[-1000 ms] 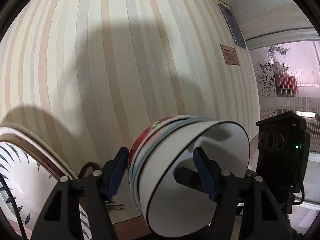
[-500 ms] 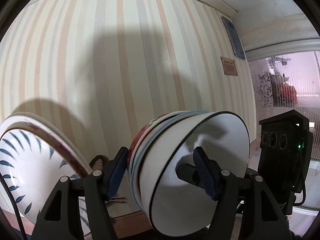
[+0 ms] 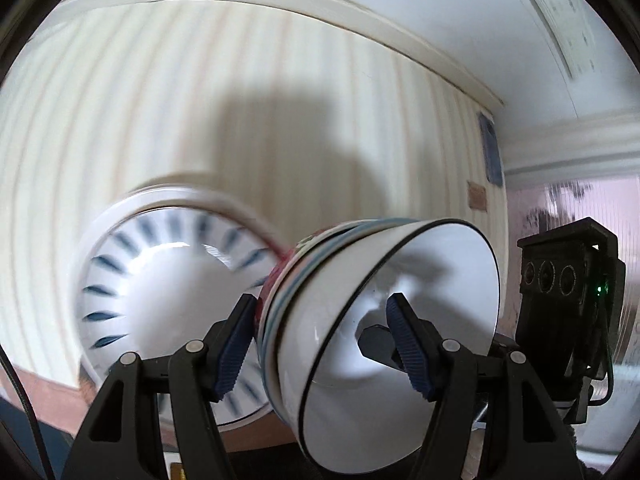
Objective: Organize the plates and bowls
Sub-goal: 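Lift the bowl stack and carry it over the plate stack with both grippers, then lower the bowl stack onto the blue-striped plate with both grippers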
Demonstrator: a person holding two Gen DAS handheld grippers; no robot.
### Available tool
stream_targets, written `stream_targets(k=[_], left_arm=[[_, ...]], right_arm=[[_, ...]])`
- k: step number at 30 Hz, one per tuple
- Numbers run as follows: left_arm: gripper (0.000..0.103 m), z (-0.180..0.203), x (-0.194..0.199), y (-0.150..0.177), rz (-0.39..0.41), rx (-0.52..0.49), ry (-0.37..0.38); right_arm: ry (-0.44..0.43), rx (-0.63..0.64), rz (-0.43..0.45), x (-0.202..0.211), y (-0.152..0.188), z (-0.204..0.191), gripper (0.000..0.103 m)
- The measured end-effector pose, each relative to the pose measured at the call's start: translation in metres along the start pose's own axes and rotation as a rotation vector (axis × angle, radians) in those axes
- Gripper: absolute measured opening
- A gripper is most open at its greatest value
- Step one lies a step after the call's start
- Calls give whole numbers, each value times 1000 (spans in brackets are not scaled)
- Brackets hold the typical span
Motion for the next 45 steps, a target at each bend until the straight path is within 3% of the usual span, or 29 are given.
stream_targets(k=[9, 15, 28, 36, 42, 45], left_arm=[[64, -81, 19, 14, 53, 165, -42], [64, -107, 13, 16, 54, 224, -41], [64, -115, 7, 16, 40, 226, -35], [64, -111, 5, 14, 48, 215, -39], [64, -111, 8, 17, 53, 194, -108], [65, -110, 15, 19, 74, 165, -145]], right_arm=[[-18, 128, -146, -79, 15, -63, 61], [-11, 172, -212, -112, 23, -73, 61], [31, 181, -229, -137, 14, -77, 61], [32, 174, -213, -132, 12, -69, 61], [50, 194, -215, -129, 17, -69, 62], [103, 241, -194, -125, 20, -73, 63]])
Point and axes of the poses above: each gripper's, at about its wrist camera, not at the fingertips, and x roughly against the way its jaws point, z to its right, y to its underside, the point moved 6 cm from there along -x, roughly the way its jaws point
